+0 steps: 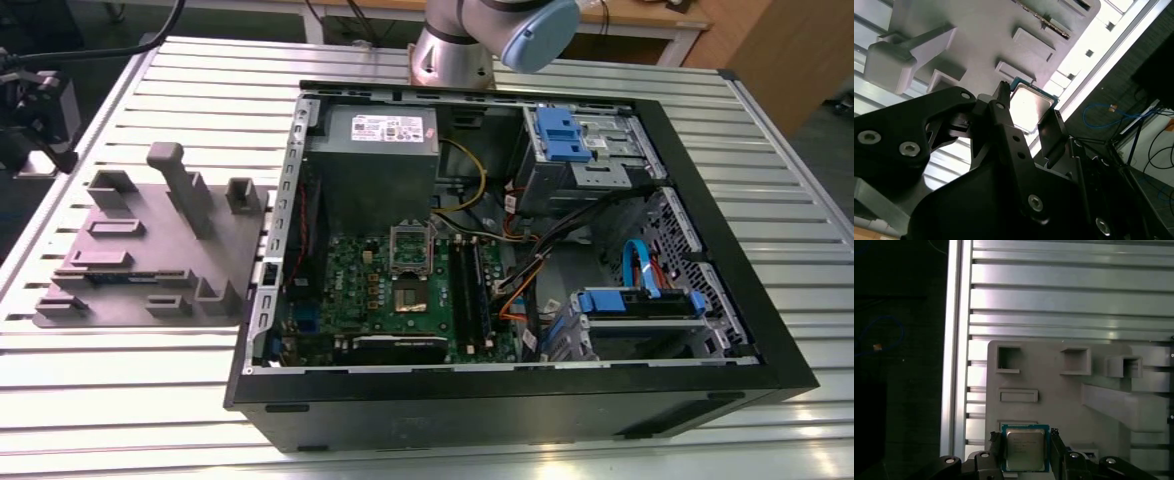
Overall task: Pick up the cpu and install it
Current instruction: 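Pick up the cpu and move it towards the insertion slot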
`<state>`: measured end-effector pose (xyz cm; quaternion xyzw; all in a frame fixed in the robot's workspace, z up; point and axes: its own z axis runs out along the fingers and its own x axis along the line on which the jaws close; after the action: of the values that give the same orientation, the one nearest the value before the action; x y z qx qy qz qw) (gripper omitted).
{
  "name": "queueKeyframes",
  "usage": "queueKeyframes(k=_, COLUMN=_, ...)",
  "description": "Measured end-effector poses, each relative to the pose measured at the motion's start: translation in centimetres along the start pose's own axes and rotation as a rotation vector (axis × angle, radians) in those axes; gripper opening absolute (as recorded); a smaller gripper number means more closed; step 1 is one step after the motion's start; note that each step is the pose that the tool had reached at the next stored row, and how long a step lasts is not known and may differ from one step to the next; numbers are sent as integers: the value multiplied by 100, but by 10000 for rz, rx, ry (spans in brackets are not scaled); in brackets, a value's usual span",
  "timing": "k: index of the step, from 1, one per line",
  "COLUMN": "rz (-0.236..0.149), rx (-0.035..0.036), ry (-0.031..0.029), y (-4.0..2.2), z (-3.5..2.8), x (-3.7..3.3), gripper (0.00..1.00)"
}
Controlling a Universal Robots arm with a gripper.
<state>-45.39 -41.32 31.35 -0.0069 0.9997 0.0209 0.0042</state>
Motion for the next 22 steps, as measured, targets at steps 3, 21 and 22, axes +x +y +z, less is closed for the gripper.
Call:
queueKeyframes(k=3, rz=-1, rx=0, ry=1, y=2, z=-39, x=-1, gripper=47)
queueKeyframes(k=21, rz=99, rx=16, ry=-3, y=10, z=-125, x=-1, gripper=47)
queueKeyframes(k=22, rz=99, rx=15, ry=-4, y=10, z=-125, x=-1, gripper=47)
